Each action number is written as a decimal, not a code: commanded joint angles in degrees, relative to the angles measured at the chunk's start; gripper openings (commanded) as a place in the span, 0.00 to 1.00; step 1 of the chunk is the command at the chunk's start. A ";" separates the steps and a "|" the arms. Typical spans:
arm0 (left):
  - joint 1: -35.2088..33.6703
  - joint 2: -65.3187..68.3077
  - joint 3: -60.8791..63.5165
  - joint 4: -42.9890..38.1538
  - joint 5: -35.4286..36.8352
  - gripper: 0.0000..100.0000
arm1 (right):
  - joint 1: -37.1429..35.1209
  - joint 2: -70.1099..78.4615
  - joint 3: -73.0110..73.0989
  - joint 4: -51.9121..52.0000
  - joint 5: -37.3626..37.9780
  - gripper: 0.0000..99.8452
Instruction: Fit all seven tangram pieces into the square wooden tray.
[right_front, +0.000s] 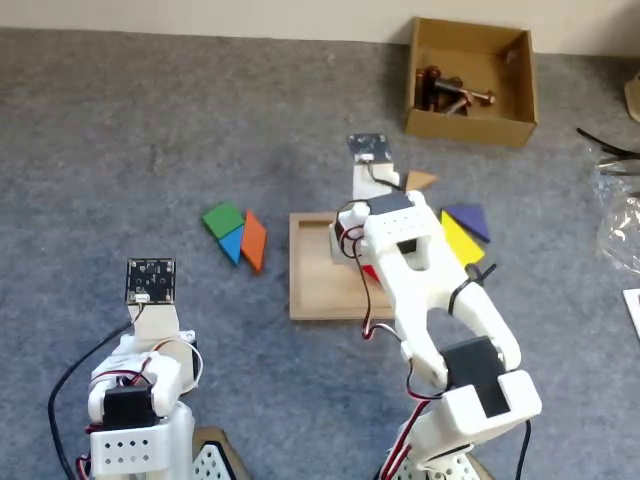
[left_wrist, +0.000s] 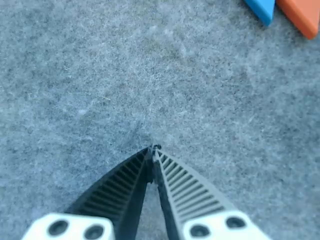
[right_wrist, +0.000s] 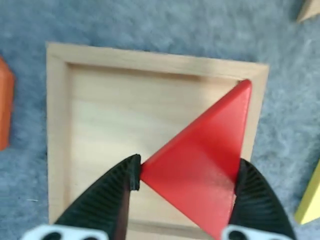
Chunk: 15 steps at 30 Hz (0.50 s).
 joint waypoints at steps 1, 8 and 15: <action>-0.48 0.40 1.19 0.44 0.09 0.00 | 0.48 -2.86 -2.77 0.40 -0.53 0.26; -0.48 0.40 1.19 0.44 0.09 0.00 | 0.31 -2.68 -2.68 0.40 -4.66 0.29; -0.48 0.40 1.19 0.44 0.09 0.00 | -1.36 -2.68 -2.68 0.40 -4.92 0.29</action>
